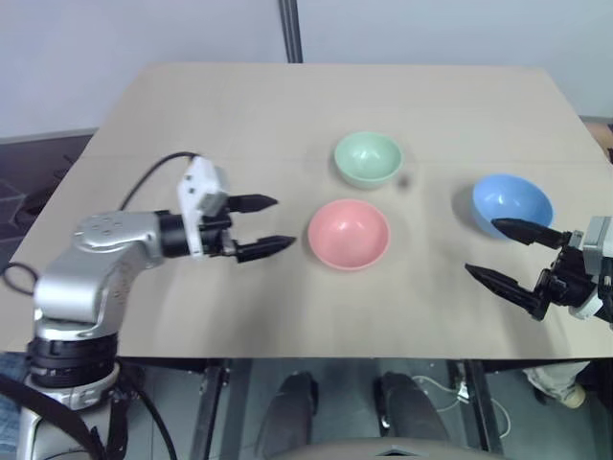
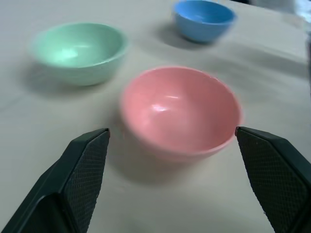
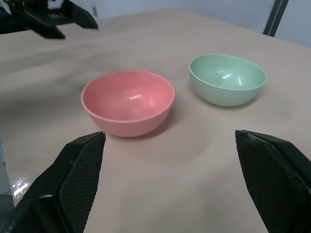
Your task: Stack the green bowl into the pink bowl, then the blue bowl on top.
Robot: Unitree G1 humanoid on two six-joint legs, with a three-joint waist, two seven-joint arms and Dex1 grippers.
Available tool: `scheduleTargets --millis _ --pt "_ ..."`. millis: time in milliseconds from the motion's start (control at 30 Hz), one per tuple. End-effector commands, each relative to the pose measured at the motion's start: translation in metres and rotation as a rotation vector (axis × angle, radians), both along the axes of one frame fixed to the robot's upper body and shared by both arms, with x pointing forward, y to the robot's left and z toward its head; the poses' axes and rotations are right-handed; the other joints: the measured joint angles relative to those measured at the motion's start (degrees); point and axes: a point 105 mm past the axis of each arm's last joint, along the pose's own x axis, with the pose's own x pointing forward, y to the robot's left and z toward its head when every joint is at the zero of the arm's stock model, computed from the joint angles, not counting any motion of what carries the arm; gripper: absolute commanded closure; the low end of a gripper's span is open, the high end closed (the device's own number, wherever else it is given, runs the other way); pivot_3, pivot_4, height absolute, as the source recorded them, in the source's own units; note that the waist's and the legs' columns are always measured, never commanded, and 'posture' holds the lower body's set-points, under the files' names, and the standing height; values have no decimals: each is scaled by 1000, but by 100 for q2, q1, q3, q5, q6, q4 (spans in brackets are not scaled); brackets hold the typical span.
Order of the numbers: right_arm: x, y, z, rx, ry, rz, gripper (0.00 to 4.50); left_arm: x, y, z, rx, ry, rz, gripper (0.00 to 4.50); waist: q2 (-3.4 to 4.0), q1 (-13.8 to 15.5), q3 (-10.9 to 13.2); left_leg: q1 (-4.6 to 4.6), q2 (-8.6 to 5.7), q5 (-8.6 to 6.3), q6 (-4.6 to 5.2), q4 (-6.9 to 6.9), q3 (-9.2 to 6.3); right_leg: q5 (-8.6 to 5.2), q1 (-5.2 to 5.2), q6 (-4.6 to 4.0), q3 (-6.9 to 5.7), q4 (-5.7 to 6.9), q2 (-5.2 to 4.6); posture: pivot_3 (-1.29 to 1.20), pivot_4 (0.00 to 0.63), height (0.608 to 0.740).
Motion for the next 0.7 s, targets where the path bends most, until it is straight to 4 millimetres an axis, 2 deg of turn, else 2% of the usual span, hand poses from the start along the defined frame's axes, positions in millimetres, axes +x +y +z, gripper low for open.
scheduleTargets --millis 33,100,267,367,467,567,700 --pt "6 -4 -2 -31 48 3 0 0 27 7 43 -74 140 132 0 4 0 0 0 0 0 0 0 0 0 0 0 0 0 0 150 740" --pt "16 -9 -6 -63 77 -20 0 0 39 10 11 -91 211 132 -3 4 2 0 0 0 0 0 3 0 0 0 1 -1 -2 0 150 740" --pt "47 -12 -7 -133 112 -85 0 -7 42 6 9 -100 235 132 -3 1 4 0 0 0 0 1 6 0 -2 -1 4 -1 -4 0 150 740" --pt "53 6 -3 -156 94 -10 0 -9 40 7 -16 -107 237 132 -2 0 4 -2 1 0 0 -3 5 0 -4 -1 3 -3 -2 0 150 740" --pt "64 29 -8 -235 61 36 0 -9 38 8 -42 -114 228 132 -2 -13 4 -3 1 0 -1 -6 4 0 -6 -1 2 -5 -4 0 150 740" --pt "83 47 -12 -286 97 28 0 -8 36 5 -29 -110 217 132 -2 -20 5 -4 1 0 -1 -6 5 0 -8 -1 2 -5 -5 0 150 740" --pt "119 69 4 -314 31 -27 0 -4 33 8 -43 -120 207 132 -1 -22 7 -6 1 0 -1 -6 10 1 -19 -3 5 -1 -3 0 150 740"
